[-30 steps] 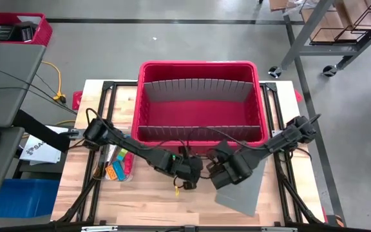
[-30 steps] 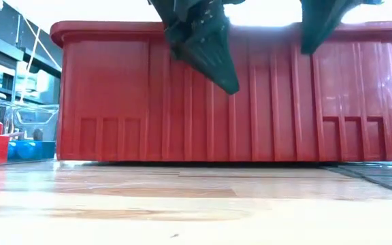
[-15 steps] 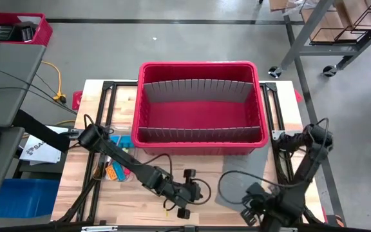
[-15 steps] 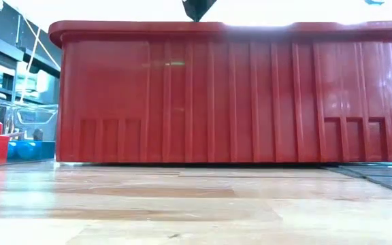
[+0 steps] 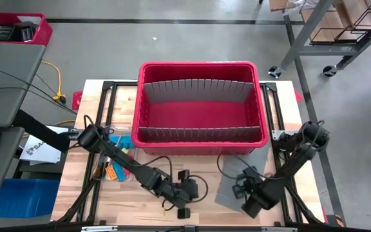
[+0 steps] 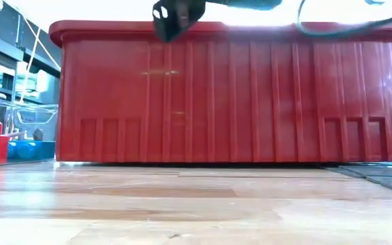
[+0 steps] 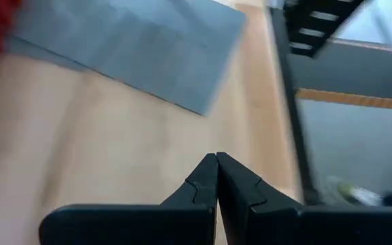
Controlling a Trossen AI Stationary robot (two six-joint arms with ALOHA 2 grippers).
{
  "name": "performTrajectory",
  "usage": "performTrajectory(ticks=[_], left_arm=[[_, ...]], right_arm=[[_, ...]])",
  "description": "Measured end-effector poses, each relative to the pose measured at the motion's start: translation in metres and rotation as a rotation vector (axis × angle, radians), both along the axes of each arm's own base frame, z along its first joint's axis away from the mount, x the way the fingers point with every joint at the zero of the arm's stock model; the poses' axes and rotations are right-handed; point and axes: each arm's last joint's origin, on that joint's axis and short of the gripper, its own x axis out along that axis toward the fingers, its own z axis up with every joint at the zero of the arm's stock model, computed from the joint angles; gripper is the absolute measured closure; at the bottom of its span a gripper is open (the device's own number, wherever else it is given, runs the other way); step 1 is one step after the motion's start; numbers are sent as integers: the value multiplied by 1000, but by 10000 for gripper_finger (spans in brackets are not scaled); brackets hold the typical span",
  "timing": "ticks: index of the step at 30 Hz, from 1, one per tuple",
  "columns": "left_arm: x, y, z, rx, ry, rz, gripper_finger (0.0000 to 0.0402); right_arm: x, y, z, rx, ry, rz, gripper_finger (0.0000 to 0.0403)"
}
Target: Sort Items/Unsort Items
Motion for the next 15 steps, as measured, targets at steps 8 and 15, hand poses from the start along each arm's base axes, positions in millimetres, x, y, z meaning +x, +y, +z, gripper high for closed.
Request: performTrajectory(ticks=[8,15], left_arm=[[-25,-36,0,-19,-3,-41,401],[-37,-52,0,-59,2,-26,401]], right_arm=[[-1,5,-32,168,-96,15,403],[10,29,-33,350,-276,65,403]])
